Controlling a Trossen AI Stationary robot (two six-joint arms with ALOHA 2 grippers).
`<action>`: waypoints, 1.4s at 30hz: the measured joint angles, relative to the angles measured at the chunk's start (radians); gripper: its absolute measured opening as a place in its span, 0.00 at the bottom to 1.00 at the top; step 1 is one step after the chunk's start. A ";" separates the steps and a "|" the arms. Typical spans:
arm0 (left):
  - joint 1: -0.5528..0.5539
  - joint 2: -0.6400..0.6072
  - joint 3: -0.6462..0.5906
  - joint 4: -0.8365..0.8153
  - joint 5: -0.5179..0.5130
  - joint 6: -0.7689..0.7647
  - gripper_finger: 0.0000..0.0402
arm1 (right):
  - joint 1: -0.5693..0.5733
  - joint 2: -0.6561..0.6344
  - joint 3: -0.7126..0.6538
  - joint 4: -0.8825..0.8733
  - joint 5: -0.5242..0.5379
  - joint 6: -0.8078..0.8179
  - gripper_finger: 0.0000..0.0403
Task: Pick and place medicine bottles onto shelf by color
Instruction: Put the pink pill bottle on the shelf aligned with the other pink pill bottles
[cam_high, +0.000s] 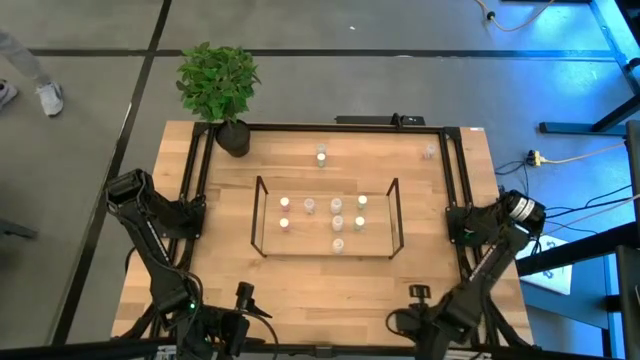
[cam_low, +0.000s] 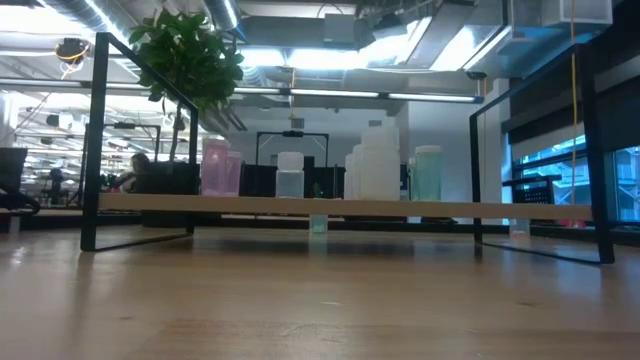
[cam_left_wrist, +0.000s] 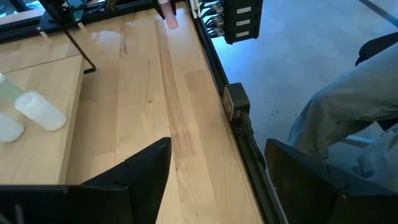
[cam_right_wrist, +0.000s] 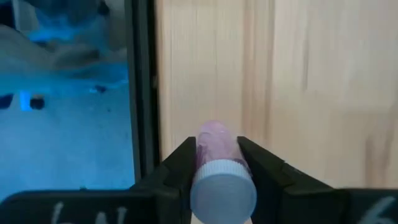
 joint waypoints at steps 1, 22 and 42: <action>0.000 0.000 0.000 0.000 0.000 0.000 0.63 | -0.019 0.000 0.012 0.001 0.008 -0.025 0.26; -0.001 0.000 0.000 -0.003 0.008 0.000 0.63 | -0.254 0.000 0.207 0.055 0.125 -0.534 0.27; -0.013 0.000 0.000 -0.002 0.007 -0.004 0.63 | -0.396 0.095 0.237 0.292 0.076 -0.828 0.27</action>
